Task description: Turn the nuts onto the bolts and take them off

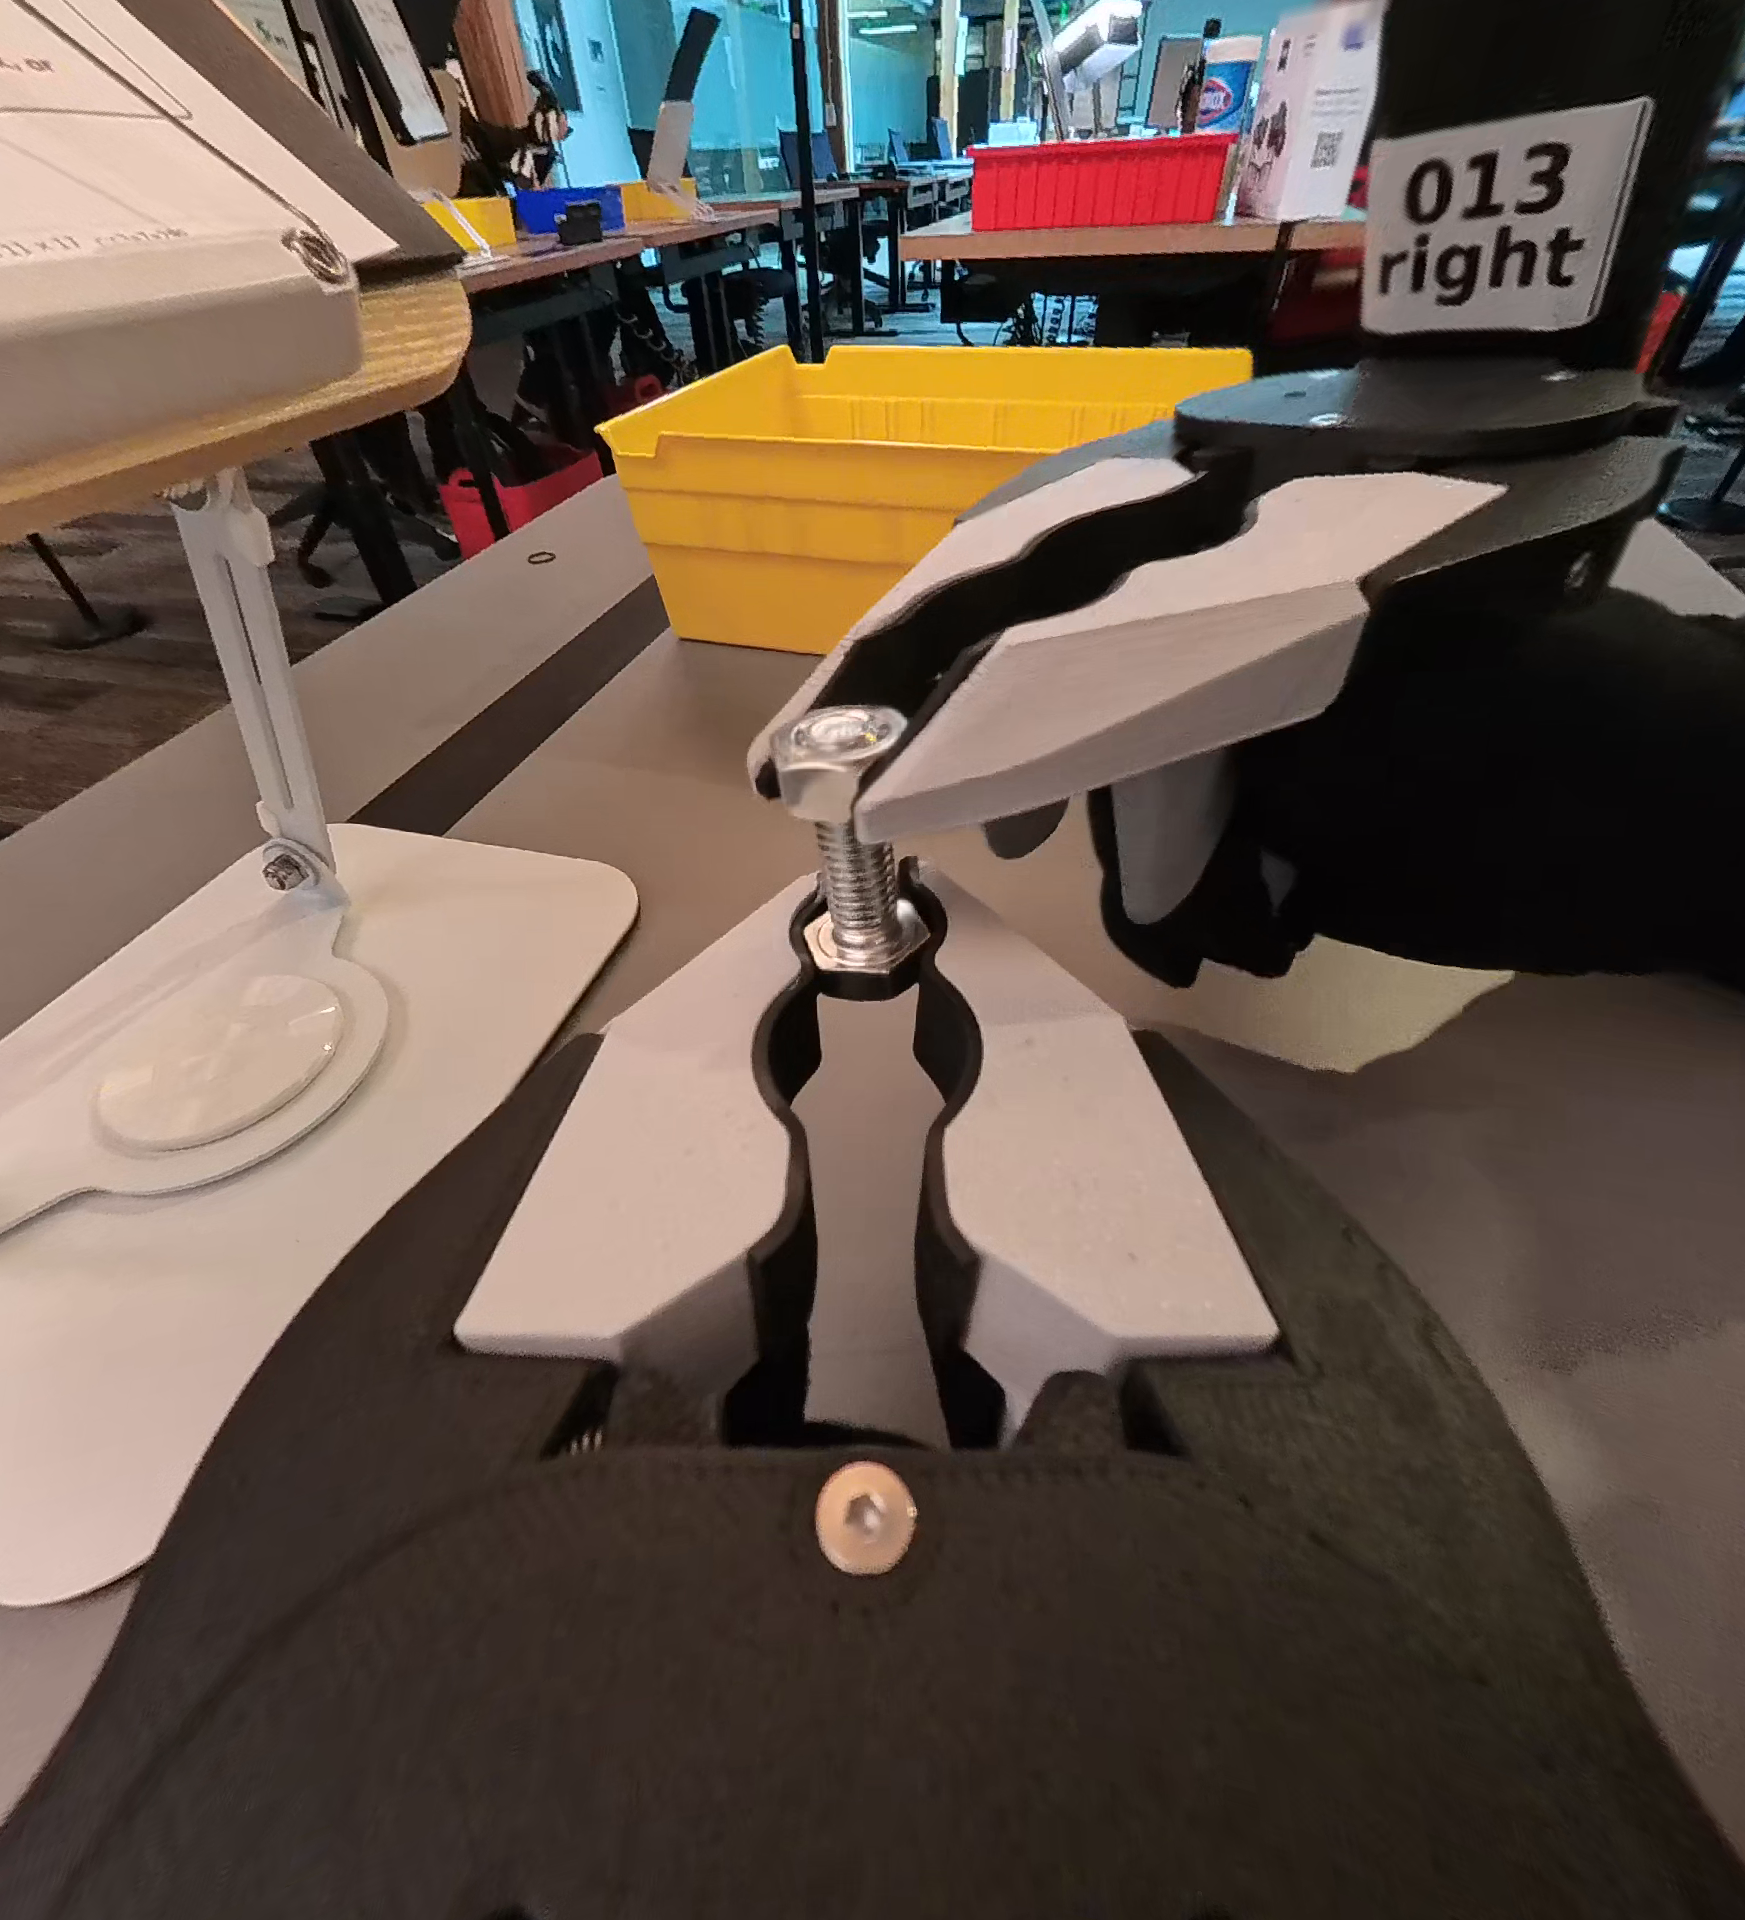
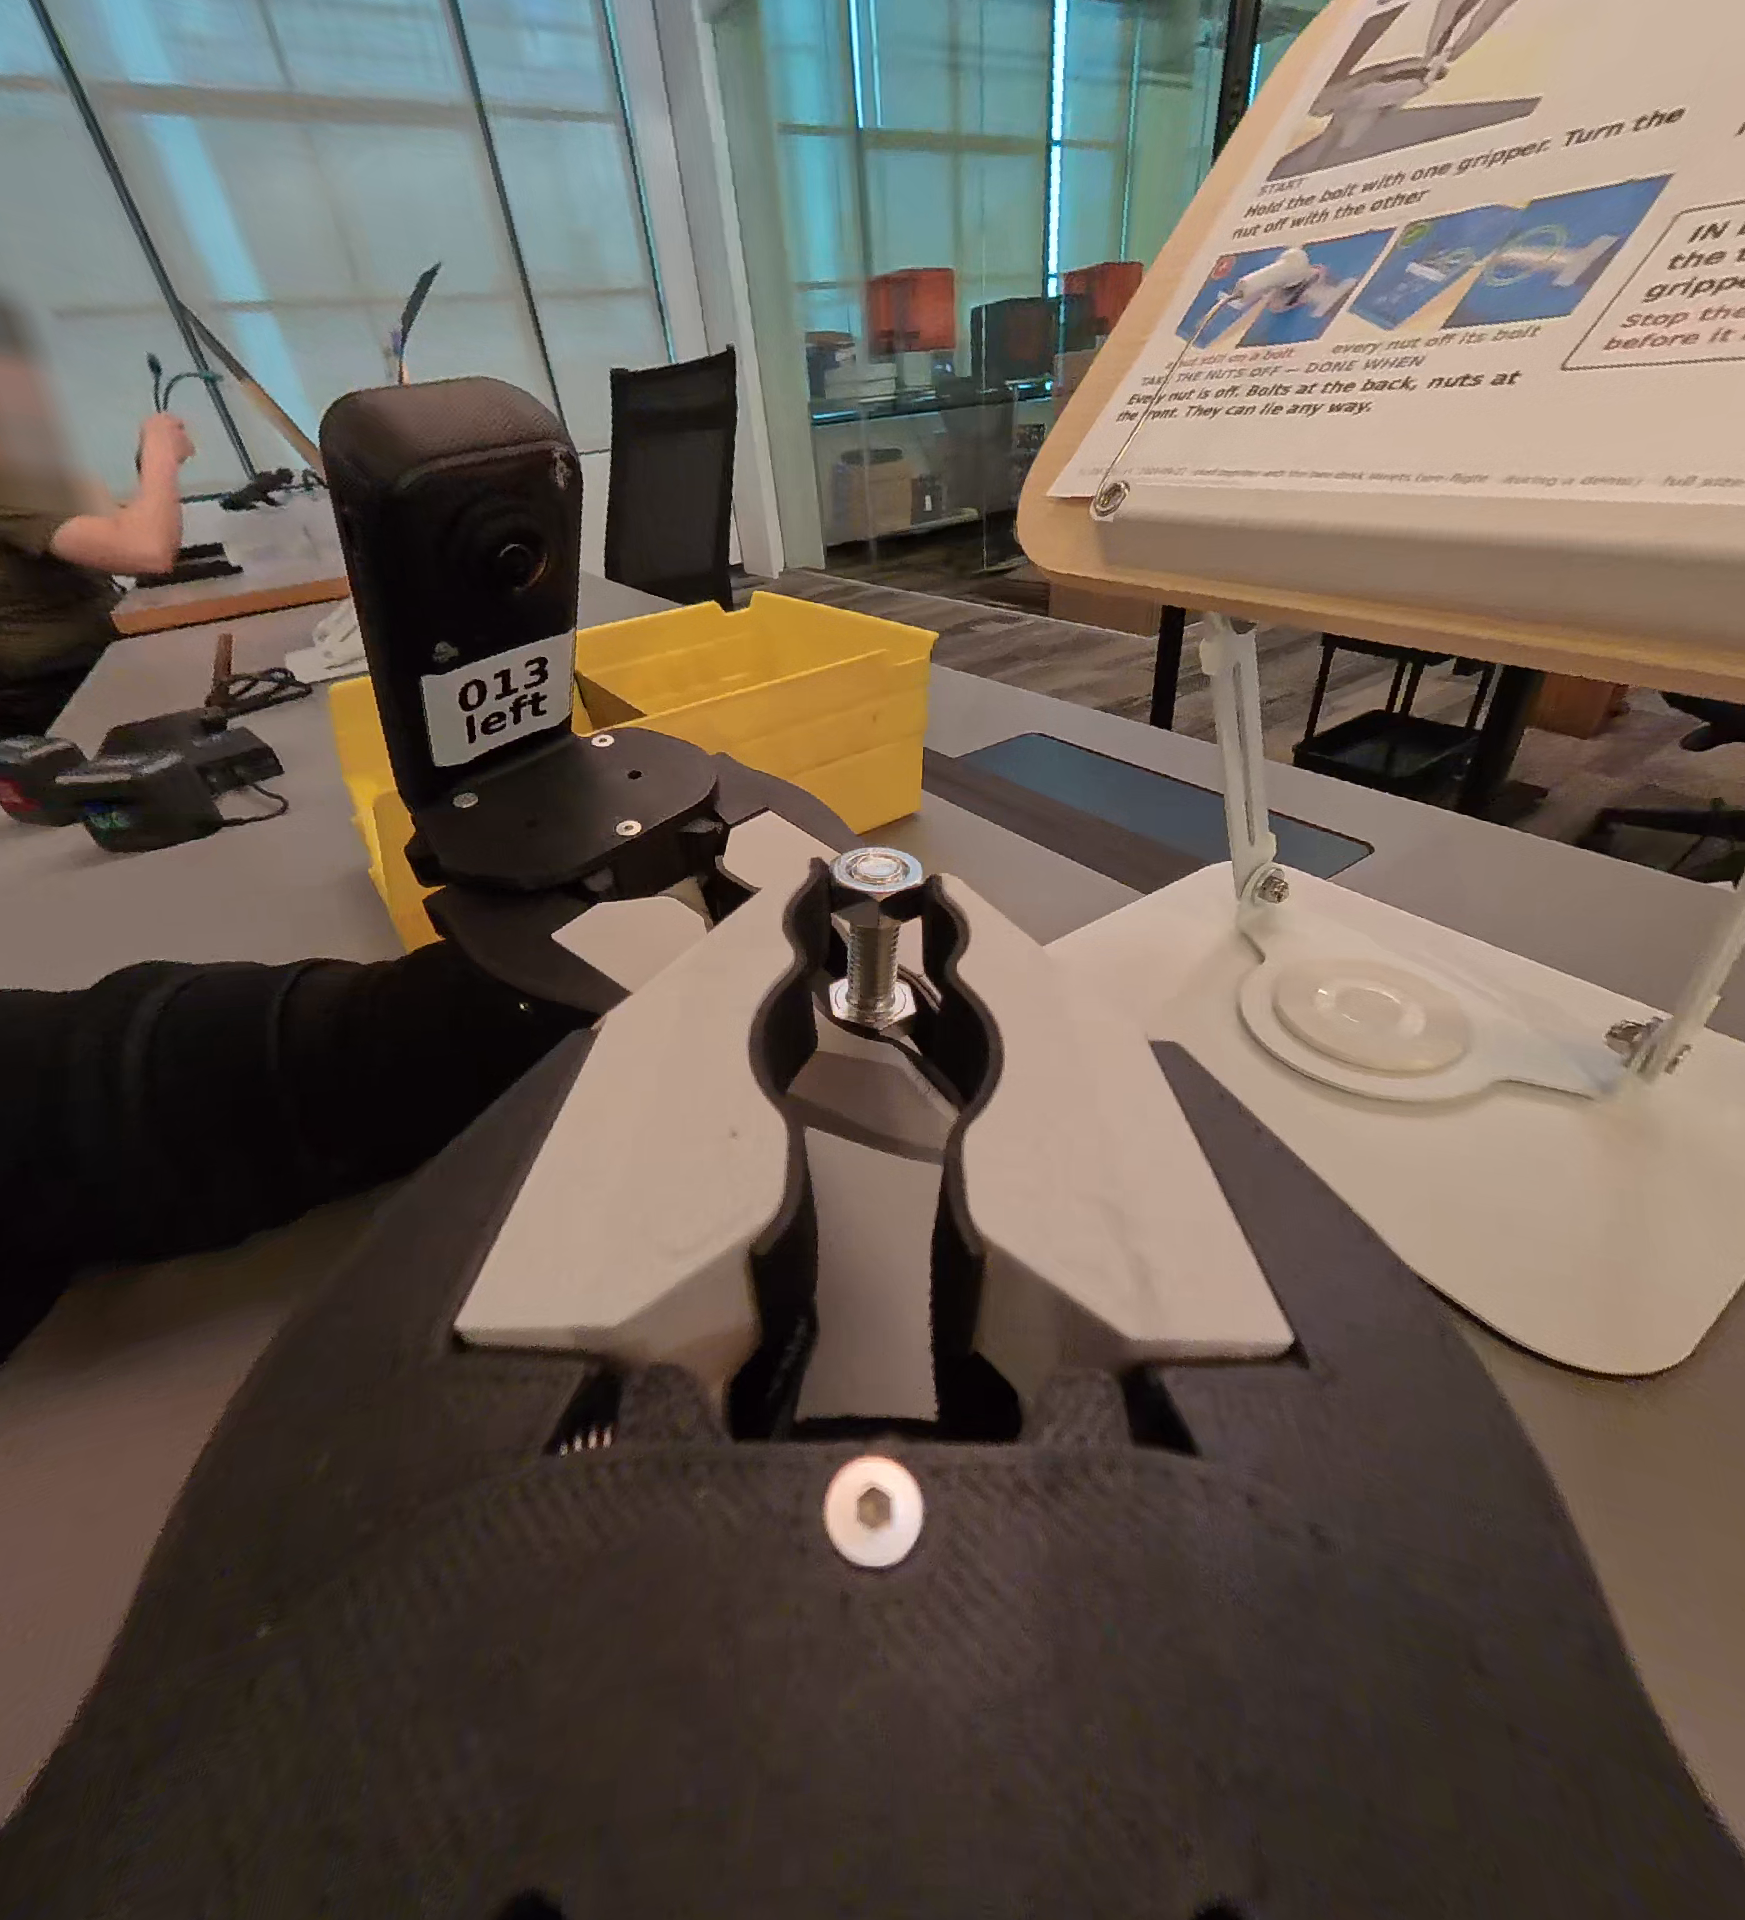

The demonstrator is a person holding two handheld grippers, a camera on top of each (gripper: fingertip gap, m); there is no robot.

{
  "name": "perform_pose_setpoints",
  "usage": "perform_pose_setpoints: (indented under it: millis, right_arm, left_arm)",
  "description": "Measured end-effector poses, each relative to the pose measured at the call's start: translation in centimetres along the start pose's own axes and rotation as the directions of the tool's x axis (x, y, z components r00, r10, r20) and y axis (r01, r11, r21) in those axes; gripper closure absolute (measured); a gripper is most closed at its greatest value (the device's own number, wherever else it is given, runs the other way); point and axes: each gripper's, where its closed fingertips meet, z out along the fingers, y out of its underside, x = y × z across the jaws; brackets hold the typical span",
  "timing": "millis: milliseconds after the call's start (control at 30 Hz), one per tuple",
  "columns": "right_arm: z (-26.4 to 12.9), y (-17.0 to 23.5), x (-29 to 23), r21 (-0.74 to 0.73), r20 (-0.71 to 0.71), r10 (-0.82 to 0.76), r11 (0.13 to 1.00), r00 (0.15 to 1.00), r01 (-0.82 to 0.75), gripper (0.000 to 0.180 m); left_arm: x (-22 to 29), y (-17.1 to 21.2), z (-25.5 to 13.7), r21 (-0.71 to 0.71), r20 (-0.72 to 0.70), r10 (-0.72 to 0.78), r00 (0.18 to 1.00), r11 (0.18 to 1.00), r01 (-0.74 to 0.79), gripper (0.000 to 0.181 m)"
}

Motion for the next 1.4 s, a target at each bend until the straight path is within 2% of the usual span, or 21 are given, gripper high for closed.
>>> perform_pose_setpoints:
  millis: [100,200,300,467,600,800,867,933,1133,1400]
  right_arm:
    - [0.1,-0.2,-0.1,0.002,0.004,0.024,1.000,1.000,-0.024,0.165]
    - [-0.1,-0.5,0.1,-0.002,0.015,0.011,1.000,1.000,-0.011,0.134]
    - [-0.3,-0.8,0.5,-0.016,0.101,0.012,1.000,0.995,-0.011,0.130]
    - [-0.5,0.3,-0.8,-0.128,0.407,0.022,0.991,0.913,0.033,0.134]
    - [-0.4,0.2,-1.0,-0.147,0.572,0.021,0.986,0.820,0.077,0.142]
    - [-0.9,-0.1,-1.4,-0.162,0.764,0.063,0.982,0.642,0.097,0.152]
    - [-0.9,-0.1,-1.3,-0.167,0.787,0.065,0.980,0.614,0.111,0.164]
    - [-0.9,0.0,-1.2,-0.169,0.798,0.060,0.977,0.600,0.127,0.164]
    - [-0.7,0.0,-1.0,-0.161,0.756,0.056,0.982,0.653,0.102,0.164]
    - [-0.1,-0.1,-0.6,-0.111,0.502,-0.006,0.991,0.865,0.071,0.165]
  left_arm:
    - [-0.1,-0.1,-0.1,0.002,0.003,0.002,1.000,1.000,-0.002,0.170]
    - [0.1,-0.3,-0.2,0.008,-0.005,0.004,1.000,1.000,-0.004,0.171]
    - [-0.2,-0.3,-0.3,0.011,0.000,-0.001,1.000,1.000,0.001,0.170]
    - [0.1,-0.2,-0.2,0.004,-0.015,0.003,1.000,1.000,-0.003,0.170]
    - [0.6,0.0,0.0,-0.009,-0.030,0.013,0.999,1.000,-0.014,0.170]
    - [0.7,0.1,0.1,-0.011,-0.039,0.012,0.999,1.000,-0.013,0.170]
    - [0.7,0.1,0.1,-0.012,-0.041,0.012,0.999,1.000,-0.012,0.170]
    - [0.8,0.2,0.1,-0.013,-0.043,0.013,0.999,1.000,-0.013,0.170]
    - [0.6,0.2,0.1,-0.012,-0.035,0.010,0.999,1.000,-0.010,0.170]
    - [0.2,0.2,0.0,-0.013,-0.014,0.004,1.000,1.000,-0.004,0.170]
